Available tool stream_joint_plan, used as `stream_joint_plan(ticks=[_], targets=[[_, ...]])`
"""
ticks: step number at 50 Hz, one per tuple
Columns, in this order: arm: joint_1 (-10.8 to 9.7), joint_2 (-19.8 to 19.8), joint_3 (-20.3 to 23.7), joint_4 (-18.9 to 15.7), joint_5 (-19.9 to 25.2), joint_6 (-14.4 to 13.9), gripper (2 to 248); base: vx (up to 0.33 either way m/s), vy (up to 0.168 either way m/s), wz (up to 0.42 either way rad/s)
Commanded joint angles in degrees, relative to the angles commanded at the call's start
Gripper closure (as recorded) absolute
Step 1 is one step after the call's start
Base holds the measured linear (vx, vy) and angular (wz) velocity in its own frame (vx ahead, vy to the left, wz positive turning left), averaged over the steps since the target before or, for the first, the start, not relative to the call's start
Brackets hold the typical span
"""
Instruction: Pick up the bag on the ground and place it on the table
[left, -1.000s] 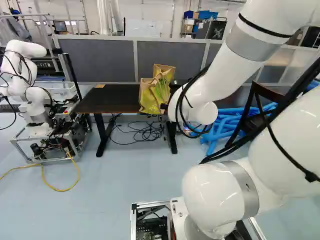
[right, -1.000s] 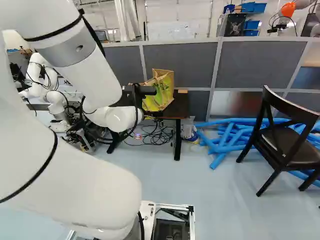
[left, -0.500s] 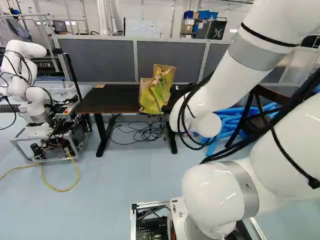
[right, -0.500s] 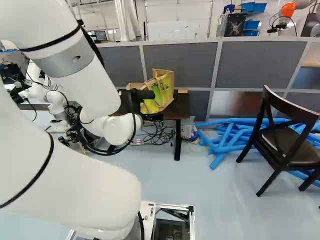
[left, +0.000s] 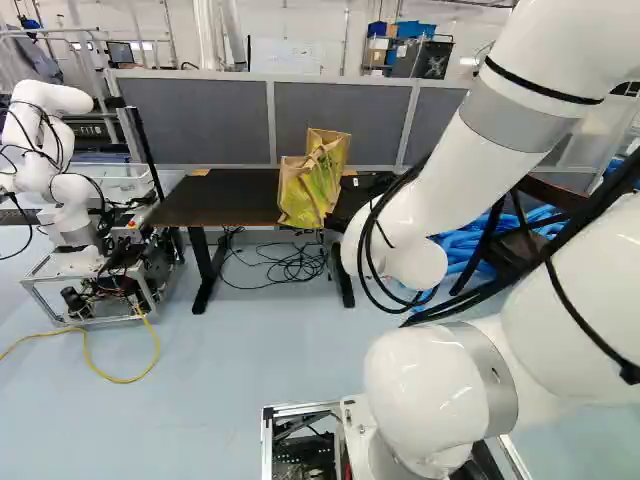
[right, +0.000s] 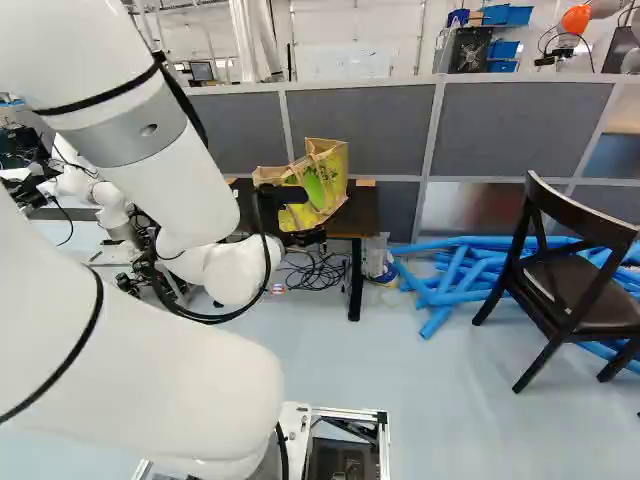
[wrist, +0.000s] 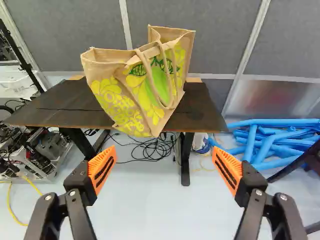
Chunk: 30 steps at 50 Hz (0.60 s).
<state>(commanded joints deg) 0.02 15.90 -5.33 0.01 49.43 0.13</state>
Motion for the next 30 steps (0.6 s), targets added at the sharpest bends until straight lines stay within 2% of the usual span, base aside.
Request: stream_joint_plan(ticks=[30], targets=[[-0.02, 0.1, 0.33, -0.01, 0.57, -0.13, 3, 0.0, 0.0, 0.0]])
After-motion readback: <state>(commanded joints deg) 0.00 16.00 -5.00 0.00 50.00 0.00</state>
